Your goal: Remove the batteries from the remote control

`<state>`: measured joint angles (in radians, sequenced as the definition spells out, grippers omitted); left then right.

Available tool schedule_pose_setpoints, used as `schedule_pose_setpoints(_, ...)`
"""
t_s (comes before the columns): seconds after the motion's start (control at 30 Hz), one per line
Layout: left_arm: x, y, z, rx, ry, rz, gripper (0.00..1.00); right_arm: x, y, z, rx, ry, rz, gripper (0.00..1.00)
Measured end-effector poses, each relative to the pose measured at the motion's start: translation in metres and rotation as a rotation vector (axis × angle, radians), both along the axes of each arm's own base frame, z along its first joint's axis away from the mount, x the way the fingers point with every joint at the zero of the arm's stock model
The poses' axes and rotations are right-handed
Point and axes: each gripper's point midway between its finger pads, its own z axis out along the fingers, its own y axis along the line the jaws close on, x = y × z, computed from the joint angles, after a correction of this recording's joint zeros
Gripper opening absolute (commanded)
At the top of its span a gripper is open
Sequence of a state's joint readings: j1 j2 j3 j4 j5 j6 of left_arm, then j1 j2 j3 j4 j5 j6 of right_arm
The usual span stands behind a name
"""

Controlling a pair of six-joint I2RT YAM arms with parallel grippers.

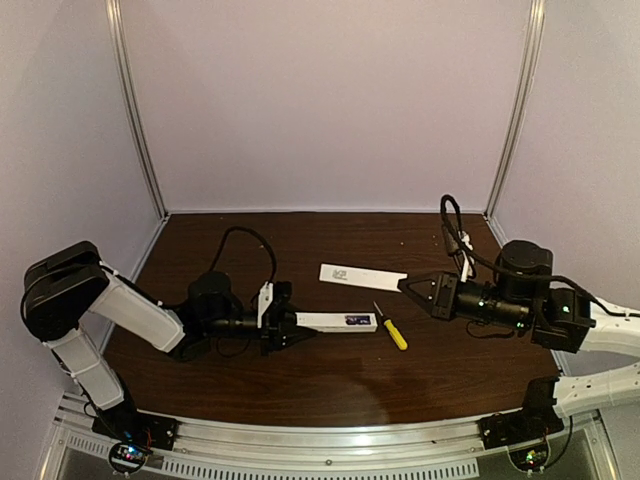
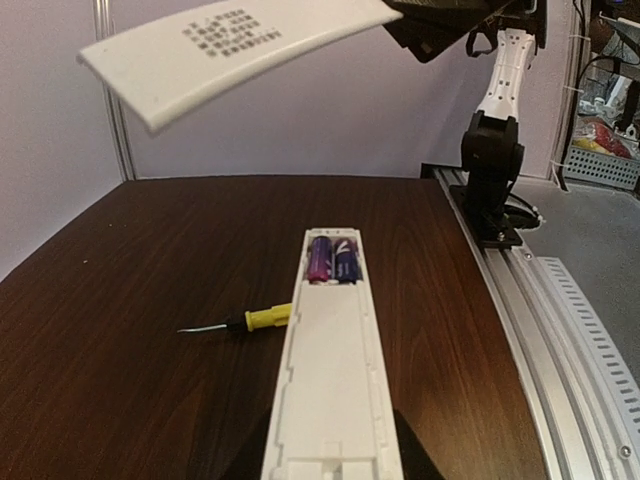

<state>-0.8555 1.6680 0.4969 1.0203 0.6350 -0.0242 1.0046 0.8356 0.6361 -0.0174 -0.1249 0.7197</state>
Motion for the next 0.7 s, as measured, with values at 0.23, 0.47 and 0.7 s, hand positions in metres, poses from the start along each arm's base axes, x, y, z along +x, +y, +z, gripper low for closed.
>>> schedule_pose_setpoints(0.23,0.003,0.002,-0.001,0.001,-0.001,0.014,0.00,0.013,-0.018,0.016,-0.033,-0.068,-0.091,0.00)
schedule_pose_setpoints(0.47,0.005,0.004,-0.003,0.006,0.003,0.023,0.00,0.027,-0.040,0.009,-0.108,-0.091,-0.203,0.00)
schedule_pose_setpoints(0.7,0.006,0.008,-0.006,0.009,0.006,0.032,0.00,0.040,-0.069,-0.004,-0.213,-0.093,-0.343,0.00)
